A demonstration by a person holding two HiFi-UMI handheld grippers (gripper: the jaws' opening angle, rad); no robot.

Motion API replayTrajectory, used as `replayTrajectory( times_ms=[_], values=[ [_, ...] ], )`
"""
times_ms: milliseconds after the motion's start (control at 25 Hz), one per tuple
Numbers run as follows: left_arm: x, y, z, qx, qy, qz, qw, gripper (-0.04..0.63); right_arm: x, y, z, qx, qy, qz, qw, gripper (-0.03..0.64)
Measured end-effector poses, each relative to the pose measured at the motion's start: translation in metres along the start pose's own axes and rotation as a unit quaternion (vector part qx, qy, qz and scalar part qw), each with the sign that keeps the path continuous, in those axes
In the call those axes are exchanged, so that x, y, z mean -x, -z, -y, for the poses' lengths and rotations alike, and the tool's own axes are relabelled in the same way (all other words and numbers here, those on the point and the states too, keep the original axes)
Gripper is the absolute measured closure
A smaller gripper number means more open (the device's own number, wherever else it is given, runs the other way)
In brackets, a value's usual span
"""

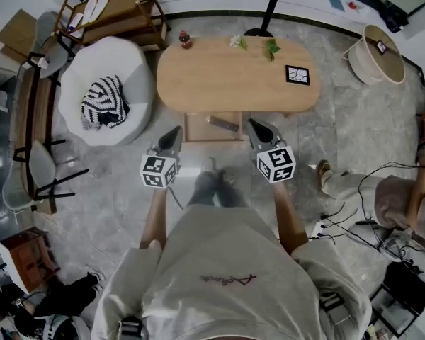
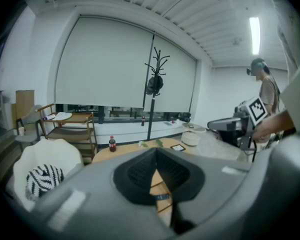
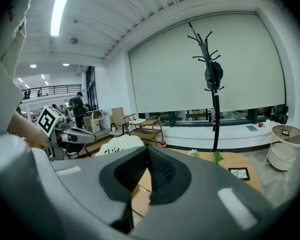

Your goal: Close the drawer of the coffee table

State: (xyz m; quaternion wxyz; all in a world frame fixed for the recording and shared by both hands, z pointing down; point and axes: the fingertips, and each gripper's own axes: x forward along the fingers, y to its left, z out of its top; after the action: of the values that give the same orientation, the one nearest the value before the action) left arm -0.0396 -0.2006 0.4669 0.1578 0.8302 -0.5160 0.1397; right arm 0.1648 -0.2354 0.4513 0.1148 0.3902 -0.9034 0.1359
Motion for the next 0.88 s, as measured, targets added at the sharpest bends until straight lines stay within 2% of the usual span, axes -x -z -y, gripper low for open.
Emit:
replayTrajectory(
  times_ms=[400, 880],
  values=[
    [-0.016, 0.054, 0.0, 0.011, 0.002, -0.039, 0.9992, 0.597, -0.003, 0.05, 0.017, -0.022, 0.005, -0.029, 0.999, 0.612],
    [-0.059, 0.156, -0.028, 0.038, 0.012, -0.065, 0.9971, 0.597, -0.052, 0.155, 0.033, -0.044, 0.012, -0.088, 0.995, 0.612]
  ],
)
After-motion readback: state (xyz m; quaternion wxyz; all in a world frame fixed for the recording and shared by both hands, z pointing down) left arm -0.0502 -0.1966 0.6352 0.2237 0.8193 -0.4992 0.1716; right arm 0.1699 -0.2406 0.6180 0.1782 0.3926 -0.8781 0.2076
